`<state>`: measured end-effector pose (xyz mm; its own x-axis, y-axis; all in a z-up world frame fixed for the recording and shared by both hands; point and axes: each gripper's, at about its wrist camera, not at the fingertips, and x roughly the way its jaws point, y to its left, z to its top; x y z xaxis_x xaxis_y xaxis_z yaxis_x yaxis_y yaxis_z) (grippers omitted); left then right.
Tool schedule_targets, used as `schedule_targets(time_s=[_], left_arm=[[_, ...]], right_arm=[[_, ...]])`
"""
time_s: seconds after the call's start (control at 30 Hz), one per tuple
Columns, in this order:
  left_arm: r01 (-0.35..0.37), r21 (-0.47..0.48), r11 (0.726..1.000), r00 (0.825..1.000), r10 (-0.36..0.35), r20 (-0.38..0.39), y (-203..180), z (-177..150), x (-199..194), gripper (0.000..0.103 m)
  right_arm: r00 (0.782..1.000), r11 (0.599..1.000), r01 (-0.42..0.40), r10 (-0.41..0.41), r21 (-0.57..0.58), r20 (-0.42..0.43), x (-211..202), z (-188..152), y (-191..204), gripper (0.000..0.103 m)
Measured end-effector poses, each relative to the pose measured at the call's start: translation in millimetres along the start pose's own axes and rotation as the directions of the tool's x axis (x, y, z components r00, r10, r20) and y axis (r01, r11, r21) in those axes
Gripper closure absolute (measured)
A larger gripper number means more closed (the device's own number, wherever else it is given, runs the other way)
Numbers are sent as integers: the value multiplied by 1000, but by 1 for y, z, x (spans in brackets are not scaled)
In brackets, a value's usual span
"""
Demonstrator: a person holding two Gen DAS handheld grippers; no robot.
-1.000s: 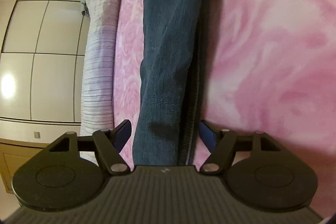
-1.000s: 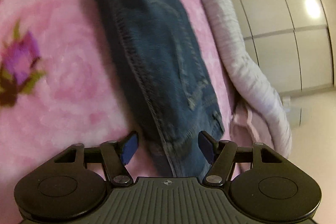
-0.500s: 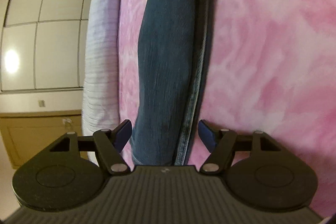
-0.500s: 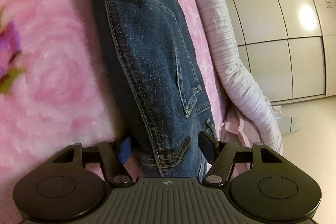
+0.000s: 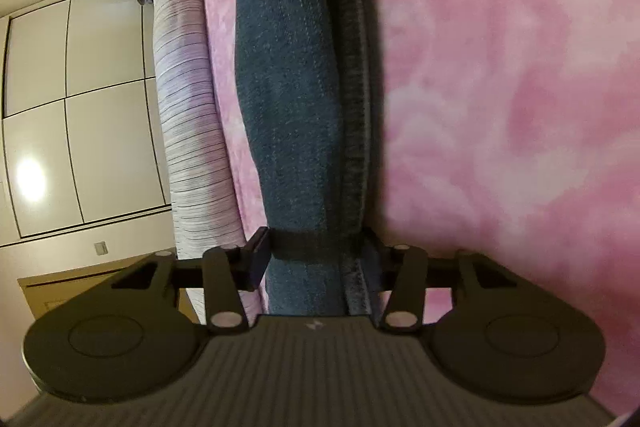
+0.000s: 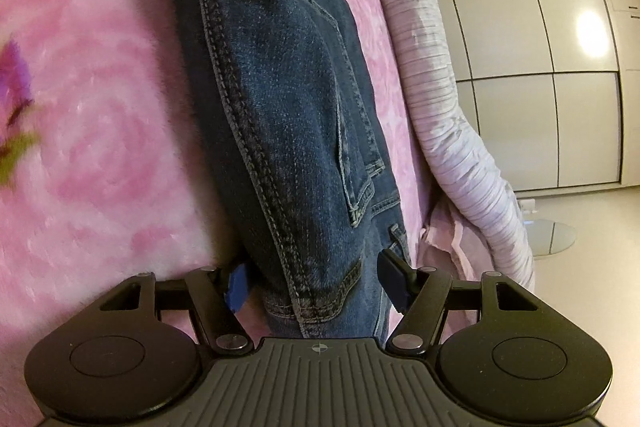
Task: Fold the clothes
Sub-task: 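Grasp the leg hem with the left gripper while the right gripper grasps the waistband, then lay the jeans flat on the bedspread and open both grippers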
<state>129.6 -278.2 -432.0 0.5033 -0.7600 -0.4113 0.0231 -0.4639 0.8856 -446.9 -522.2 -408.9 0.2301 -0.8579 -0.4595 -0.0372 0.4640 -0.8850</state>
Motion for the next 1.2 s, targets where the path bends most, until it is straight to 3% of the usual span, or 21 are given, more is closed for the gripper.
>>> schedule_targets(time_s=[0.13,0.23,0.27,0.37,0.53,0.77,0.97,1.07,1.13,1.2], left_arm=[[7,-15,1000,1000,-7,-26,4,1,12,63],[31,-35,999,999,-32,-44,17,9,24,86],[34,-48,998,998,-36,-49,22,12,26,94],[53,-97,994,997,-59,-58,36,14,24,97],[65,-154,986,997,-71,-37,68,9,-20,97],[123,-240,963,992,-115,44,77,21,-137,97],[225,-232,947,974,-210,87,17,39,-257,96],[220,-222,950,976,-213,54,-25,46,-285,95],[216,-188,958,975,-221,-7,-41,36,-289,86],[229,-216,949,966,-249,-69,-47,17,-298,81]], right_arm=[[1000,1000,-1,1,11,10,5,-4,1,38],[1000,1000,-11,11,11,6,9,-4,-3,39],[1000,1000,-22,22,9,5,12,-3,-5,49],[999,999,-32,32,10,-1,9,-3,-11,75],[1000,1000,-21,21,-9,10,-11,-6,-29,82],[1000,1000,-25,25,2,-7,-81,-50,-43,83],[995,995,-82,85,55,-51,-167,-110,2,82],[990,993,-99,104,58,-91,-181,-123,33,76],[985,993,-109,114,47,-127,-187,-130,52,68],[979,992,-100,111,71,-173,-191,-134,57,65]])
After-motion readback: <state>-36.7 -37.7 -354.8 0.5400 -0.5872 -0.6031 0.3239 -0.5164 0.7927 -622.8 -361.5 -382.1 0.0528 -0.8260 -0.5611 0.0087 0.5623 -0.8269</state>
